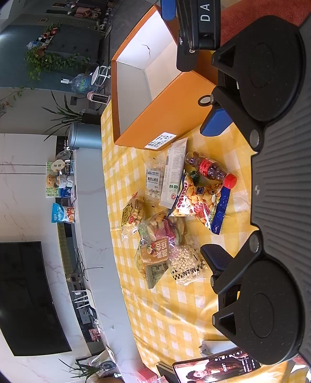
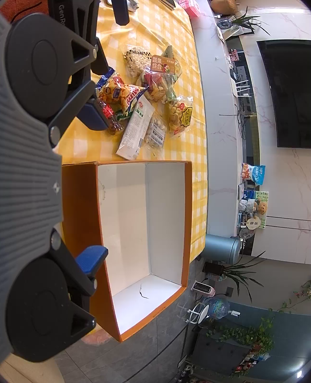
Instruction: Organize snacks
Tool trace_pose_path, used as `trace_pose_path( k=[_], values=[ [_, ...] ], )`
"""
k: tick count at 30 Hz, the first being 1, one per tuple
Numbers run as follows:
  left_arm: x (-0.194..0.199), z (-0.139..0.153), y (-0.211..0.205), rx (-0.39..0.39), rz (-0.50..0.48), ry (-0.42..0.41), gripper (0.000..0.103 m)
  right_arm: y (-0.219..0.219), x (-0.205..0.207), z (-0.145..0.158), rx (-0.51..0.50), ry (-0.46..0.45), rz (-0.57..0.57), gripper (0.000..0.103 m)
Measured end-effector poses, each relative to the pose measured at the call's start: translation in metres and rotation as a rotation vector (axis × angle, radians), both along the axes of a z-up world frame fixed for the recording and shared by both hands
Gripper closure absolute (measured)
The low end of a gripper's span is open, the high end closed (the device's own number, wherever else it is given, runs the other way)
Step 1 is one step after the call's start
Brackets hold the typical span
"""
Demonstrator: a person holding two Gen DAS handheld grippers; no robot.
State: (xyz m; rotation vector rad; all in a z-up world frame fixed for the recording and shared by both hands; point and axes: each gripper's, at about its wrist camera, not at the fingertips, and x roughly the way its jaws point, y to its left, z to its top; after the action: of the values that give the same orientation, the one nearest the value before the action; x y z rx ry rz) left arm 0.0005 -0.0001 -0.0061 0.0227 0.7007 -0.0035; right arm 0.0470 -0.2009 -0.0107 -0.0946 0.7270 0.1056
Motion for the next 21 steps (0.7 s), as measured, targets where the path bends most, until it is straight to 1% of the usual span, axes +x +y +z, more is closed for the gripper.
trace_pose_path(
  k=[21],
  values=[
    [0.0,-0.0023,-0.0011,-0.003,-0.002,0.004,0.0,0.0018,-0.0012,-0.0002,0.002,-0.001,-0.002,0.003]
  ],
)
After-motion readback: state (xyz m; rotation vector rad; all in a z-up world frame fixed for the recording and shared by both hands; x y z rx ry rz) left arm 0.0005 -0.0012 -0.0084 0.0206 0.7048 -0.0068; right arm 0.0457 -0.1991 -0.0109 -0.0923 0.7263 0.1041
